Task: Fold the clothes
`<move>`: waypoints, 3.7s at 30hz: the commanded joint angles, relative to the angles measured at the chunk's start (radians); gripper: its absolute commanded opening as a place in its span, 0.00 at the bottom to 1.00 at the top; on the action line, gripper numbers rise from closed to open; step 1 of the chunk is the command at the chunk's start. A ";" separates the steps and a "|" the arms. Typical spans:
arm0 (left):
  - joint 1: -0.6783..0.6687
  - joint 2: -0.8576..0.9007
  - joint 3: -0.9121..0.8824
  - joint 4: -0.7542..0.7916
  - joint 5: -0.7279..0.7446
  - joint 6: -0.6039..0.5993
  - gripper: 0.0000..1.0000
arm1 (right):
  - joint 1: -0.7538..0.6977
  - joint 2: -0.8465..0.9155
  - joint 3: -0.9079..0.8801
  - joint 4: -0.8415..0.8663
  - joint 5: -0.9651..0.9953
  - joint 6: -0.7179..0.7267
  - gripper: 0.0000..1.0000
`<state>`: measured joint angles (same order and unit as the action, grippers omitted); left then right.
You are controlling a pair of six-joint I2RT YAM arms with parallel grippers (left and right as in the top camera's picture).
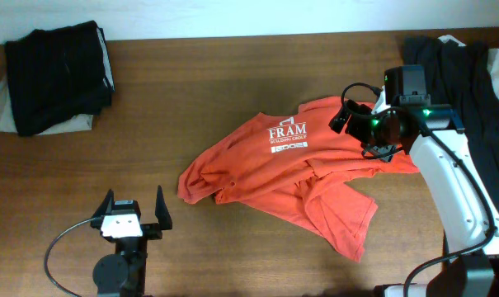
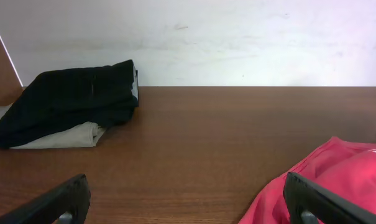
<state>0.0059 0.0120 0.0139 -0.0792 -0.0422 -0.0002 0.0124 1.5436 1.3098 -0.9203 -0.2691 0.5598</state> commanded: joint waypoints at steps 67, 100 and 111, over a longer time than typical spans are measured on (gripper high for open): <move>-0.116 1.666 1.029 -0.714 0.123 -0.306 0.84 | -0.007 0.006 0.009 -0.004 0.019 -0.006 0.99; 0.075 1.748 1.206 -0.794 0.064 -0.306 0.00 | -0.007 0.006 0.009 0.026 -0.018 0.024 0.99; 0.570 1.622 1.208 -0.825 0.103 -0.425 0.00 | 0.018 0.050 0.006 -0.088 -0.029 -0.168 0.99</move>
<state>0.4870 1.6859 1.2045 -0.8993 0.0326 -0.3794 0.0154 1.5597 1.3102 -0.9920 -0.3111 0.4808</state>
